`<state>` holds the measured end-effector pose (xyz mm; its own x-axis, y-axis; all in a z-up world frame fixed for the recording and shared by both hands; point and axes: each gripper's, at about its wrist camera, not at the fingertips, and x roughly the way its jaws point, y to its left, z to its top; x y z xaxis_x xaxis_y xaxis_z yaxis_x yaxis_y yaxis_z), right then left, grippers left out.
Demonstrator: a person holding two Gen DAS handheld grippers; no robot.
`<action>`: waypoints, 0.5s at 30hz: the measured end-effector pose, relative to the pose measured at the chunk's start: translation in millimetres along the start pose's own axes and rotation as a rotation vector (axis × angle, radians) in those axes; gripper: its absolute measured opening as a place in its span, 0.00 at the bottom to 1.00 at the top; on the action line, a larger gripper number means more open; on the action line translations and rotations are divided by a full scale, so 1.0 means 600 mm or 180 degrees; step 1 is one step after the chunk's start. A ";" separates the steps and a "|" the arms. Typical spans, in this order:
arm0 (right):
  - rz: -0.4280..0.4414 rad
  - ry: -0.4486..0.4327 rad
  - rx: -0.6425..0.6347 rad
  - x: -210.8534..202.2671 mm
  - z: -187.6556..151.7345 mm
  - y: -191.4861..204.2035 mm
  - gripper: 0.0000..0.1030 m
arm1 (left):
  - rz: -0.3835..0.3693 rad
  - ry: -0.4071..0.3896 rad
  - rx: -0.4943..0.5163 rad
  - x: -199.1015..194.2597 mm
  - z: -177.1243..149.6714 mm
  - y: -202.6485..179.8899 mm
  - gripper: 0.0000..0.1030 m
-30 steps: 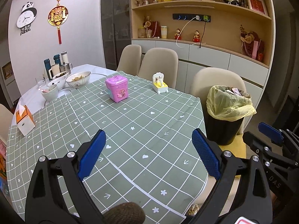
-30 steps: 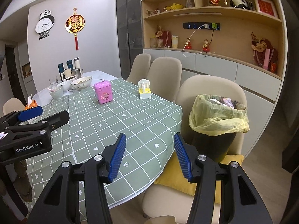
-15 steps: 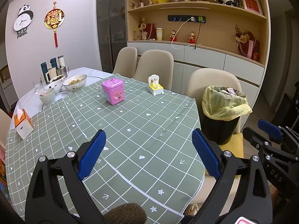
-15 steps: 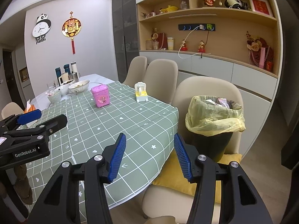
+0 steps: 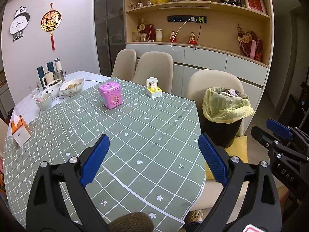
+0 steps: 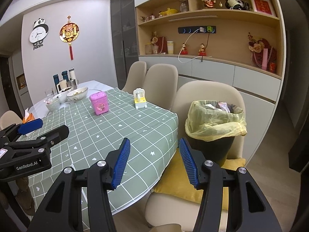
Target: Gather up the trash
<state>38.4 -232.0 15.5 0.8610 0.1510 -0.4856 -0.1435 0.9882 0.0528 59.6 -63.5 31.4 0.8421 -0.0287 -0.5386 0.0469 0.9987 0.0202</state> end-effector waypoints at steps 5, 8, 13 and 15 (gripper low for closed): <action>-0.0002 -0.0001 0.0006 -0.001 0.000 -0.001 0.49 | -0.0003 0.0000 -0.0007 0.000 0.000 0.002 0.86; -0.0003 0.0001 0.0009 -0.001 0.000 -0.001 0.49 | -0.0006 0.0004 -0.0010 0.001 0.000 0.003 0.86; -0.0003 0.0000 0.0008 0.000 0.000 -0.001 0.49 | 0.0000 0.0004 -0.0022 0.000 0.000 0.002 0.86; -0.0002 0.0000 0.0011 -0.001 0.000 -0.001 0.49 | -0.0002 0.0009 -0.0022 0.000 0.000 0.003 0.86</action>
<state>38.2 -232.4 15.7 0.8611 0.1505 -0.4857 -0.1413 0.9884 0.0556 59.8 -61.5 31.2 0.8404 -0.0292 -0.5411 0.0438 0.9989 0.0142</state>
